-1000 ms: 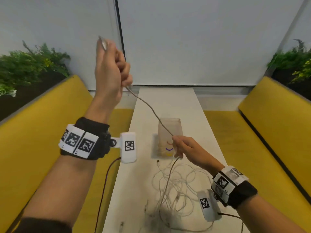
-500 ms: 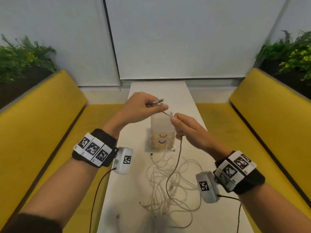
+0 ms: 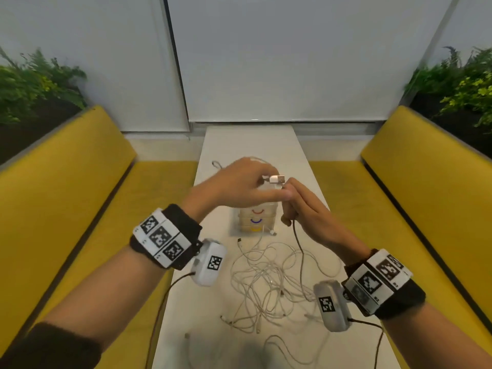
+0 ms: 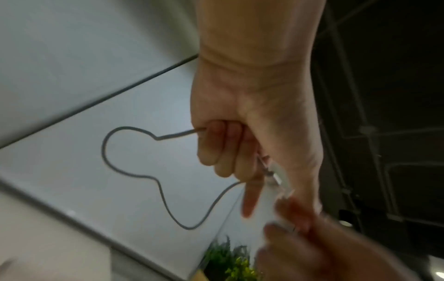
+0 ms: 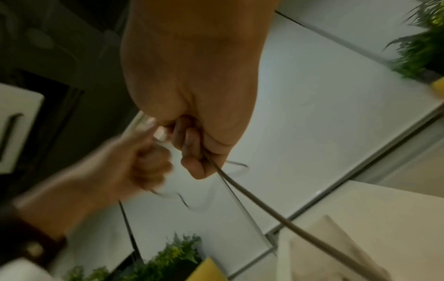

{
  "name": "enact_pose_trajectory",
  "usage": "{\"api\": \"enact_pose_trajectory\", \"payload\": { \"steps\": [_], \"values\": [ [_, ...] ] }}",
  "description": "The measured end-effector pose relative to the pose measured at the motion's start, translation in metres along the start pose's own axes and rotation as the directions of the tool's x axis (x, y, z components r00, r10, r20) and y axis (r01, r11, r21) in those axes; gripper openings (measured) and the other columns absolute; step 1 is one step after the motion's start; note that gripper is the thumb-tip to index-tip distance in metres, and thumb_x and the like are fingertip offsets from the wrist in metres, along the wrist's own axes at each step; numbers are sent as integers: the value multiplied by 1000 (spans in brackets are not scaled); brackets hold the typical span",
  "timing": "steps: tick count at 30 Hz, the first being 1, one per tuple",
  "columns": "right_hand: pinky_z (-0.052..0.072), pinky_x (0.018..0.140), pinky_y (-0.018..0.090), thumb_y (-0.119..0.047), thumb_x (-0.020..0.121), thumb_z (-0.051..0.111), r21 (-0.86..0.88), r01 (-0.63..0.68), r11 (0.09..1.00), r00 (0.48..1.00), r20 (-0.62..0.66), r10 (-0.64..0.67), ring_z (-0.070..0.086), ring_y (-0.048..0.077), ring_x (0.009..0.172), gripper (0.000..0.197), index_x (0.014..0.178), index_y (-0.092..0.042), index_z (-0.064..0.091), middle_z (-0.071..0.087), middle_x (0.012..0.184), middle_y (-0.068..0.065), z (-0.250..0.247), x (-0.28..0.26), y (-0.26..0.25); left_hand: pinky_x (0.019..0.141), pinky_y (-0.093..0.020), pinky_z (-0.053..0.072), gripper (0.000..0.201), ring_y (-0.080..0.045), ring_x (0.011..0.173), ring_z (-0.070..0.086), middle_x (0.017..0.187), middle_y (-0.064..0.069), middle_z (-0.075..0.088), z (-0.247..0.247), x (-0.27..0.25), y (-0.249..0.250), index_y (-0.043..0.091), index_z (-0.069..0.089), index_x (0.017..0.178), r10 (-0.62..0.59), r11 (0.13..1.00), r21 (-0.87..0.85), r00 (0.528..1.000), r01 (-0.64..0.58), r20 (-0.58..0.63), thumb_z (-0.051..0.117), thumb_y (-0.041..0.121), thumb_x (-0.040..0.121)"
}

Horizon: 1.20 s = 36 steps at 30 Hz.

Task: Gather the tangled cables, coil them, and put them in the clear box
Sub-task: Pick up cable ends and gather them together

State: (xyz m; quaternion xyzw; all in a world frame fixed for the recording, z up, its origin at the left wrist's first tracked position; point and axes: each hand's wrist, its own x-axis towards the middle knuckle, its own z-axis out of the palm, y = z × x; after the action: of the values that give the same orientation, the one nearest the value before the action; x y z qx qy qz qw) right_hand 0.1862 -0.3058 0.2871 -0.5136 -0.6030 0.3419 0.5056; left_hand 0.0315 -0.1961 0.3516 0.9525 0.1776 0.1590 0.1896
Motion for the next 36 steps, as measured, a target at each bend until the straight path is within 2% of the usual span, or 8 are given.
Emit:
{"api": "enact_pose_trajectory", "payload": {
  "steps": [6,10,17,19,22,24,29,36],
  "values": [
    [39,60,34,-22,107,31,61,-65,996,997,47,62,30,13,58,29,87,-4,39,32,69,0,-10,-15,4,68,-32,45,50,-4,46,26,50,12,28,-12,4,-21,20,36,59,-148,916,-402,928,-2,-343,73,35,89],
    [40,65,36,-29,107,31,14,-201,979,977,71,200,36,11,59,38,80,-5,42,37,68,-1,-15,-45,32,51,-28,30,32,-15,52,29,58,2,30,-53,4,-44,6,50,73,-369,841,-541,742,10,-560,73,25,85],
    [36,67,33,-54,100,30,-96,-355,930,906,213,367,36,18,64,49,74,-14,44,40,67,1,-12,-90,77,47,-26,32,13,-12,52,33,60,4,39,-94,-11,-74,23,49,70,-561,778,-628,433,-16,-706,61,24,76],
    [38,68,29,-57,98,33,-106,-385,917,869,294,399,39,20,65,52,72,-14,48,43,68,3,-12,-98,83,45,-25,32,11,-9,49,35,60,5,41,-99,-16,-78,22,54,73,-568,776,-628,491,52,-661,61,21,82],
    [47,89,27,-47,100,46,-280,-383,880,752,459,473,60,13,77,45,76,-15,68,63,77,-3,-11,-99,88,44,-25,30,24,-8,47,36,56,8,44,-93,-24,-68,21,57,71,-370,859,-484,858,170,-356,62,14,93],
    [44,102,25,-49,94,55,-478,-335,812,658,498,565,63,-1,101,31,94,-27,77,69,101,-17,-12,-95,90,44,-27,24,20,-15,44,30,52,2,40,-86,-28,-60,17,65,72,-203,886,-426,979,183,0,67,19,92],
    [47,93,19,-32,99,54,-580,-280,765,757,358,547,62,0,107,25,117,-26,70,68,118,-13,-17,-61,96,44,-30,15,39,-18,47,16,54,0,22,-56,-26,-54,4,71,103,-156,768,-583,961,264,229,58,40,97],
    [56,74,33,-12,93,51,-466,-445,765,861,11,508,67,12,74,19,100,-15,69,71,78,-1,18,11,153,38,-21,20,38,-13,46,19,59,0,22,10,-22,-91,16,45,75,-512,414,-783,830,465,222,45,39,105]
  ]
}}
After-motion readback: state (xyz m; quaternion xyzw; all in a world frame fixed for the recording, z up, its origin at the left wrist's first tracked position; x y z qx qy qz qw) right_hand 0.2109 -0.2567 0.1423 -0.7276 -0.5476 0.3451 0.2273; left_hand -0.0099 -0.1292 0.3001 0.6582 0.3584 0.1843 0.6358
